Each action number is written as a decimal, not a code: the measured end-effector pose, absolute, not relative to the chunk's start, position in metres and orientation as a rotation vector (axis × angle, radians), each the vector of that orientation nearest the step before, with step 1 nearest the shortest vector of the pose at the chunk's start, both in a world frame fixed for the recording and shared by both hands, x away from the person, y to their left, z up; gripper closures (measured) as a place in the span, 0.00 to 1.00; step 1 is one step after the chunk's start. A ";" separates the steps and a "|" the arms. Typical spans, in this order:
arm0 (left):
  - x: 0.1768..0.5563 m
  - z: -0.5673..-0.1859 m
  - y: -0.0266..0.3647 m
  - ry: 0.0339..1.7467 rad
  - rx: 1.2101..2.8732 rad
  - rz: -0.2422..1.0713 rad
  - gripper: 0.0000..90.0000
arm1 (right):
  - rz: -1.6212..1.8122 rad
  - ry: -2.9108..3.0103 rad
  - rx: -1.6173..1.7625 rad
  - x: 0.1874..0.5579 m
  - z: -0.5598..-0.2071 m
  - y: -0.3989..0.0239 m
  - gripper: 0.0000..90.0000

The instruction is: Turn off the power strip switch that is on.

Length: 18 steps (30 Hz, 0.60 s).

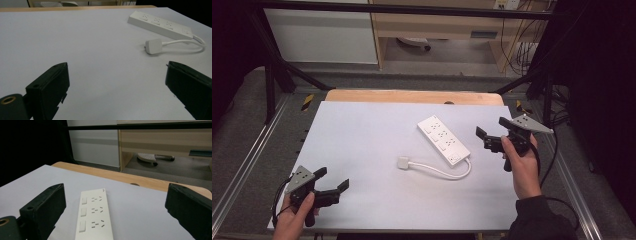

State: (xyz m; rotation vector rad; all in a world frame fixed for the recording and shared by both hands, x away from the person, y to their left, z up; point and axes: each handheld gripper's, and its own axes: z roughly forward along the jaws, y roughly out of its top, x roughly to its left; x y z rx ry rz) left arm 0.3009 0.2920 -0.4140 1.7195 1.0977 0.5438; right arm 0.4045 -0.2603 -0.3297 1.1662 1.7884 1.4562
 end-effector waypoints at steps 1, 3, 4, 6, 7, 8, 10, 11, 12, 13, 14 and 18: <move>0.301 -0.414 0.292 1.097 1.719 0.544 0.06 | 1.453 1.787 1.167 0.401 -0.331 -0.263 0.05; 0.301 -0.414 0.292 1.098 1.714 0.542 0.06 | 1.447 1.785 1.169 0.395 -0.335 -0.268 0.06; 0.301 -0.414 0.293 1.098 1.713 0.544 0.06 | 1.445 1.782 1.172 0.392 -0.337 -0.270 0.06; 0.301 -0.414 0.293 1.101 1.715 0.543 0.06 | 1.455 1.769 1.190 0.386 -0.342 -0.274 0.05; 0.301 -0.414 0.293 1.099 1.714 0.541 0.06 | 1.456 1.765 1.198 0.383 -0.345 -0.276 0.05; 0.301 -0.414 0.293 1.099 1.714 0.542 0.06 | 1.452 1.763 1.203 0.380 -0.348 -0.277 0.05; 0.301 -0.414 0.293 1.101 1.715 0.541 0.06 | 1.445 1.762 1.206 0.374 -0.353 -0.279 0.05; 0.301 -0.414 0.293 1.101 1.715 0.543 0.06 | 1.445 1.760 1.208 0.372 -0.355 -0.280 0.05; 0.301 -0.414 0.293 1.101 1.714 0.543 0.06 | 1.443 1.758 1.208 0.370 -0.357 -0.281 0.05; 0.301 -0.414 0.292 1.101 1.713 0.543 0.06 | 1.444 1.756 1.210 0.368 -0.360 -0.282 0.05; 0.301 -0.414 0.292 1.101 1.714 0.543 0.06 | 1.439 1.755 1.209 0.366 -0.363 -0.283 0.05; 0.301 -0.414 0.293 1.103 1.714 0.543 0.06 | 1.411 1.756 1.203 0.362 -0.376 -0.285 0.05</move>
